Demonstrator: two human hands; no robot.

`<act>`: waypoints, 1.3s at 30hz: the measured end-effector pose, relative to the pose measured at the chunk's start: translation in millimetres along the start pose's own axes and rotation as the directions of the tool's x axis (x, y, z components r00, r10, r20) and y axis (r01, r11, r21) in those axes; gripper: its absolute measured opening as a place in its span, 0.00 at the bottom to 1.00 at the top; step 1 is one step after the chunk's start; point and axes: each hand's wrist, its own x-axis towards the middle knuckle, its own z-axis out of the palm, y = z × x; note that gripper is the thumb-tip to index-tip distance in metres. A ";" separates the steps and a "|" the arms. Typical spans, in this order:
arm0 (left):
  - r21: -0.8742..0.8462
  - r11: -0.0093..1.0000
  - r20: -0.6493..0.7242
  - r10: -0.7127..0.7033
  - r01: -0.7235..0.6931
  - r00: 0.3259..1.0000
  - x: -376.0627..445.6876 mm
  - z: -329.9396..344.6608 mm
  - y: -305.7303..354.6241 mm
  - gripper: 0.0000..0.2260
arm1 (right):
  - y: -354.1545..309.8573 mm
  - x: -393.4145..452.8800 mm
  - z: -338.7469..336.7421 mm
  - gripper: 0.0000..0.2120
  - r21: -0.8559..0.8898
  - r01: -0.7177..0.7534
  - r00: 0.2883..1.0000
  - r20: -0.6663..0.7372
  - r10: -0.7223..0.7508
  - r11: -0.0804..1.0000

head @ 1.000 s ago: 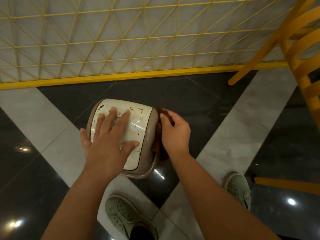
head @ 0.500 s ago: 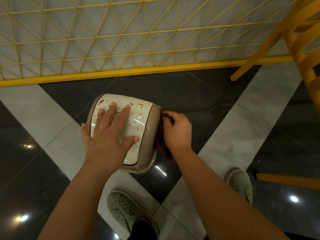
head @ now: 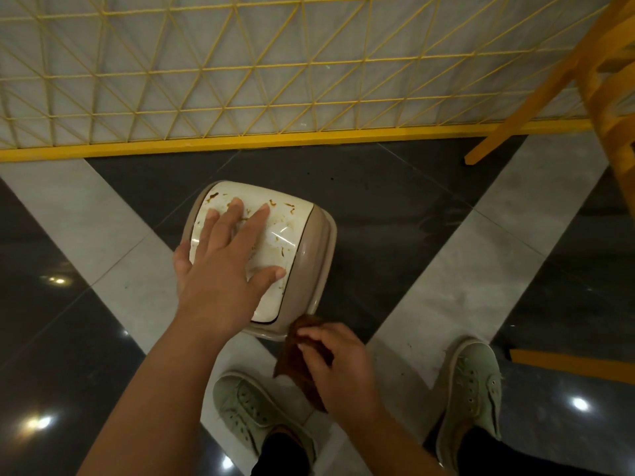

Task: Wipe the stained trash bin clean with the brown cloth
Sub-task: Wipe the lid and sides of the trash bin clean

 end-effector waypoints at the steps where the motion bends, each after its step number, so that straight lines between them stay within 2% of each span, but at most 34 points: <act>1: -0.006 1.000 0.005 0.004 -0.004 1.000 0.0 -0.4 -0.3 0.34 | -0.1 10.5 -10.6 0.11 0.020 -0.028 0.997 -0.068 0.030 0.999; 3: -0.017 1.000 0.021 0.024 -0.024 0.999 -0.8 -1.2 -0.6 0.34 | -8.6 42.5 -37.8 0.11 0.154 -0.115 0.960 -0.238 0.150 0.981; 5: -0.044 0.997 0.043 0.067 -0.066 0.997 -1.8 -2.2 0.1 0.31 | -24.8 80.6 -60.3 0.09 0.225 -0.099 0.950 -0.267 0.159 0.969; 7: -0.099 0.989 0.057 0.112 -0.106 0.992 -1.7 -3.1 3.2 0.28 | -46.4 112.1 -72.4 0.10 0.188 -0.019 0.975 -0.216 0.060 0.982; 9: -0.133 0.983 0.054 0.137 -0.128 0.989 -0.5 -2.6 7.3 0.26 | -61.2 132.1 -76.8 0.10 0.196 0.005 0.990 -0.143 0.023 0.981; 12: -0.066 0.989 0.042 0.131 -0.128 0.990 0.8 2.0 10.0 0.26 | -56.4 134.7 -80.8 0.09 0.215 -0.065 0.998 0.009 0.065 0.975; 15: -0.004 0.999 -0.044 0.031 -0.031 0.999 -0.3 3.3 8.2 0.30 | -39.4 115.4 -84.3 0.09 0.194 -0.146 0.984 0.128 0.122 0.970; 17: -0.003 0.996 -0.112 -0.083 0.084 0.990 -3.4 1.2 7.5 0.35 | -32.5 94.3 -81.2 0.09 0.190 -0.161 0.983 0.120 0.139 0.968; 19: -0.025 0.985 -0.122 -0.175 0.173 0.977 -7.0 -1.6 9.0 0.39 | -29.4 68.6 -72.4 0.11 0.211 -0.147 0.988 0.084 0.132 0.966; 23: -0.054 0.985 0.005 -0.161 0.161 0.987 -15.9 -3.8 12.7 0.39 | -30.6 18.1 -52.8 0.15 0.238 -0.133 0.989 0.103 0.111 0.962; 27: -0.115 0.987 0.142 -0.092 0.108 0.986 -20.8 -5.8 12.3 0.39 | -34.0 -0.8 -43.8 0.16 0.340 -0.152 0.981 -0.060 0.182 0.928; 31: -0.258 0.958 0.199 -0.073 0.124 0.977 -20.7 -9.3 11.0 0.33 | -45.5 -10.1 -23.4 0.14 0.143 0.098 0.995 0.004 -0.100 0.985; 34: -0.313 0.939 0.217 -0.075 0.142 0.973 -20.8 -12.4 8.1 0.29 | -48.4 0.7 -11.9 0.16 0.162 0.172 0.983 -0.086 -0.160 0.972; 36: -0.308 0.942 0.233 -0.057 0.129 0.971 -22.1 -13.6 6.4 0.30 | -50.9 18.0 -13.0 0.15 0.138 0.182 0.968 -0.199 -0.153 0.974; 39: -0.266 0.957 0.228 -0.050 0.111 0.972 -22.3 -13.6 5.3 0.33 | -60.1 49.4 -20.1 0.12 0.245 0.064 0.961 -0.275 0.006 0.967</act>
